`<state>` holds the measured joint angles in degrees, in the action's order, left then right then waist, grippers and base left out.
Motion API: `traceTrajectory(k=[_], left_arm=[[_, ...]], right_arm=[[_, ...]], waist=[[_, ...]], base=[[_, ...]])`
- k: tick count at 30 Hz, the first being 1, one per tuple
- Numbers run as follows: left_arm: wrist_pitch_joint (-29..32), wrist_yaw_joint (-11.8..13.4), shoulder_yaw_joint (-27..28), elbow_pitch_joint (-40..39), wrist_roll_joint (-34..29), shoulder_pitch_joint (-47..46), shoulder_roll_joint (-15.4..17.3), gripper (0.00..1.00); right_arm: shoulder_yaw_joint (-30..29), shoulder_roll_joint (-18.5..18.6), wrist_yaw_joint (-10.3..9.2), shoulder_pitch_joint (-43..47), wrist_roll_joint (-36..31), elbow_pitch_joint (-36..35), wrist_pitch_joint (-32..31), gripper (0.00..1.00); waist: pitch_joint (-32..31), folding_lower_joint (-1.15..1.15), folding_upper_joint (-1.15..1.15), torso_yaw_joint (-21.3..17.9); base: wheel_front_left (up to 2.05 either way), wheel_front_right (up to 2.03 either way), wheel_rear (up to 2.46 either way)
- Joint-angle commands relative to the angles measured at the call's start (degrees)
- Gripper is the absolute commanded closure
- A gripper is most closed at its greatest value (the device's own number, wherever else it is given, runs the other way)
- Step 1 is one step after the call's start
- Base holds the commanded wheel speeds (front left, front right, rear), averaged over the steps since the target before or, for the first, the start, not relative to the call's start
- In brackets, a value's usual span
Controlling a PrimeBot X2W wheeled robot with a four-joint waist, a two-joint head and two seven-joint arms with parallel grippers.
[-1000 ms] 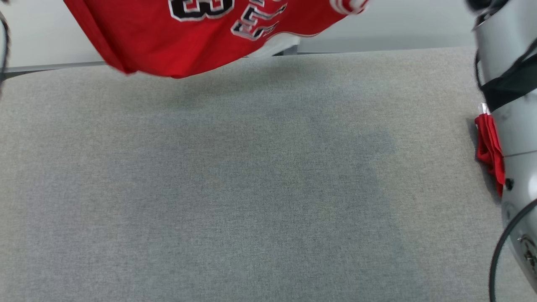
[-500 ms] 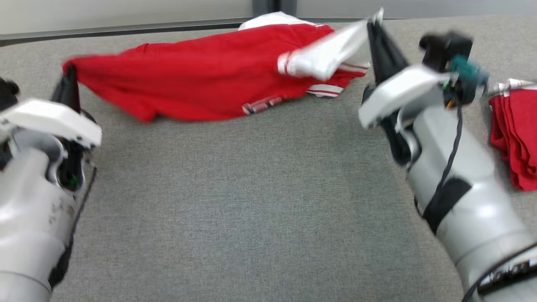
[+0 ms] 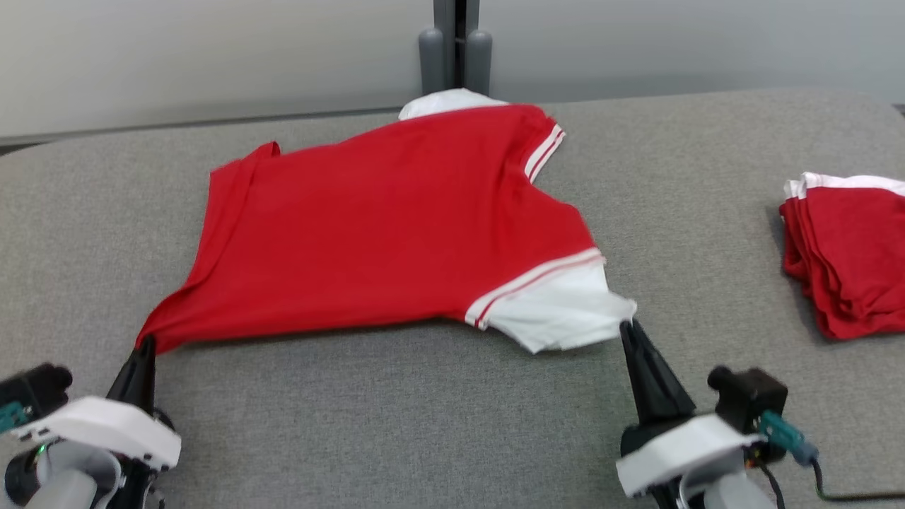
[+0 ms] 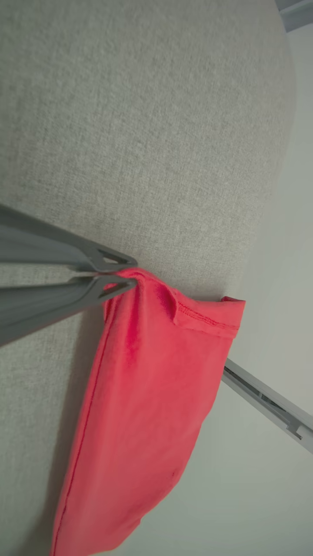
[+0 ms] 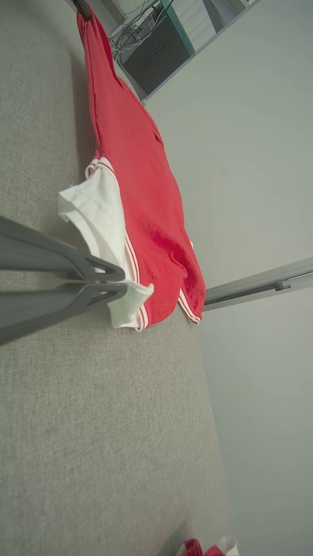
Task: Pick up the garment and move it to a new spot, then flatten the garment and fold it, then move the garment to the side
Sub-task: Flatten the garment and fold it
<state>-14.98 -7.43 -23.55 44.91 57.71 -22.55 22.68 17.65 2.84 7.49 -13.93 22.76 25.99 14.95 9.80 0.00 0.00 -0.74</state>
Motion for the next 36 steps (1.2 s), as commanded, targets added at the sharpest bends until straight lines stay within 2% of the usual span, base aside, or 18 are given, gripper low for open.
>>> traceTrajectory(k=[1, 6, 10, 17, 23, 26, 29, 33, 36], left_arm=[[-0.2, 0.0, 2.0, -2.4, -2.3, 4.6, 1.1, 1.00], [-0.2, 3.1, 5.0, -9.8, -5.7, 14.9, 1.1, 1.00], [-0.2, 8.1, 6.1, -19.5, -6.7, 25.2, 1.8, 1.00], [3.1, 16.8, 7.3, -37.4, -6.9, 38.9, 5.4, 1.00], [6.2, 22.1, 8.3, -48.3, -6.3, 45.6, 7.6, 1.00], [8.5, 22.7, 7.6, -50.4, -6.2, 46.0, 8.6, 1.00], [10.8, 21.9, 7.0, -50.6, -6.0, 44.2, 9.8, 1.00], [14.0, 19.4, 6.0, -48.5, -5.2, 40.6, 11.2, 1.00], [16.0, 16.5, 5.9, -46.2, -3.9, 36.1, 11.8, 1.00]], right_arm=[[-0.5, 0.1, 0.00, 5.2, -0.9, -3.5, 0.3, 1.00], [-1.3, 0.2, -0.01, 15.3, -1.8, -9.5, -0.6, 1.00], [-3.7, 0.2, -0.01, 24.8, -2.8, -17.0, -4.4, 1.00], [-7.5, 0.2, -0.02, 38.4, -4.9, -30.9, -11.5, 1.00], [-7.8, 0.1, -0.02, 42.2, -5.2, -37.8, -15.0, 1.00], [-8.1, 0.1, -0.01, 41.1, -5.0, -38.3, -15.7, 1.00], [-9.0, 0.2, -0.01, 38.9, -4.5, -37.2, -15.3, 1.00], [-8.7, 0.1, -0.01, 33.7, -5.3, -34.1, -16.1, 1.00], [-8.4, 0.1, -0.01, 27.6, -6.2, -30.5, -15.7, 1.00]], waist=[[-3.6, 0.00, 0.00, -1.5], [-7.5, 0.00, 0.00, -2.4], [-10.3, 0.00, 0.00, -2.4], [-11.8, 0.00, 0.00, -2.0], [-12.0, 0.00, 0.00, -2.5], [-11.7, 0.00, 0.00, -2.1], [-10.8, 0.00, 0.00, -1.6], [-8.1, 0.00, 0.00, -0.8], [-4.5, 0.00, 0.00, 0.1]], base=[[0.00, 0.00, 0.00], [0.00, 0.00, 0.00], [0.00, 0.00, 0.00], [0.00, 0.00, 0.00], [0.00, 0.00, 0.00], [0.00, 0.00, 0.00], [0.00, 0.00, 0.00], [0.00, 0.00, 0.00], [0.00, 0.00, 0.00]])
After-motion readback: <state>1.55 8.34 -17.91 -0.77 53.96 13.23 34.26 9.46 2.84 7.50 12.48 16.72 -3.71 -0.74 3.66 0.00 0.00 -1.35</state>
